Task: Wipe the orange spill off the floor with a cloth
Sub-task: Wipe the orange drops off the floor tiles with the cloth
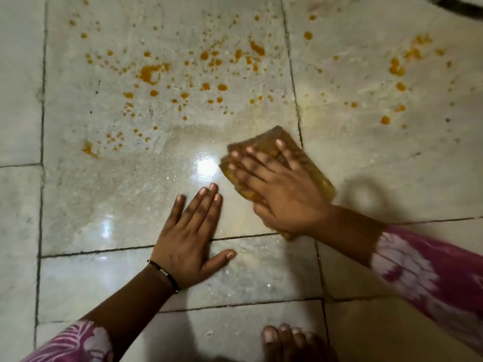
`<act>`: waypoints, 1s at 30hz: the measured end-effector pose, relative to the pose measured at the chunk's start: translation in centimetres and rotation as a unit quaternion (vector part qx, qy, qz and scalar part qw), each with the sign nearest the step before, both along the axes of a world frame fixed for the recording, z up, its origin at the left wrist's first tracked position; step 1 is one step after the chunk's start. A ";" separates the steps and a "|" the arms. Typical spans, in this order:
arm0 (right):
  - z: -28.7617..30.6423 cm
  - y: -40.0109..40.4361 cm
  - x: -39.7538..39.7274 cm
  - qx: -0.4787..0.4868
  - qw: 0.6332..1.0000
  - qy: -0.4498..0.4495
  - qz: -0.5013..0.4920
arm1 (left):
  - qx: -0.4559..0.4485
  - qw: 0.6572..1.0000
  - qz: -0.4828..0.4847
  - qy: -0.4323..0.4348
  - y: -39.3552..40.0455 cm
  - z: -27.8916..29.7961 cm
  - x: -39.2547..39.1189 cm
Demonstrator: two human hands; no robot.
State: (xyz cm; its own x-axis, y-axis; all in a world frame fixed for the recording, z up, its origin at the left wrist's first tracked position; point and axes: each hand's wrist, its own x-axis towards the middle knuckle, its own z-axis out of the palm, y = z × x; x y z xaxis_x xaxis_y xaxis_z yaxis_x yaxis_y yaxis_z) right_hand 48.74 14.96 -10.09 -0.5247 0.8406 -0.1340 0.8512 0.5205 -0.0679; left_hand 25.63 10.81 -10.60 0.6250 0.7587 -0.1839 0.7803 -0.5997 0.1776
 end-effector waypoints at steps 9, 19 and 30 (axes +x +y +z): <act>1.4 4.6 7.4 -0.020 0.989 -0.008 -0.146 | 0.008 1.000 0.002 -0.009 0.0 -0.5 -0.2; 0.8 -5.7 4.9 -0.024 1.000 0.014 -0.012 | 0.002 1.000 0.006 -0.005 0.0 -0.3 -0.1; 0.2 2.0 4.5 0.021 0.990 0.041 -0.135 | 0.005 1.000 0.002 -0.011 0.0 -0.1 0.1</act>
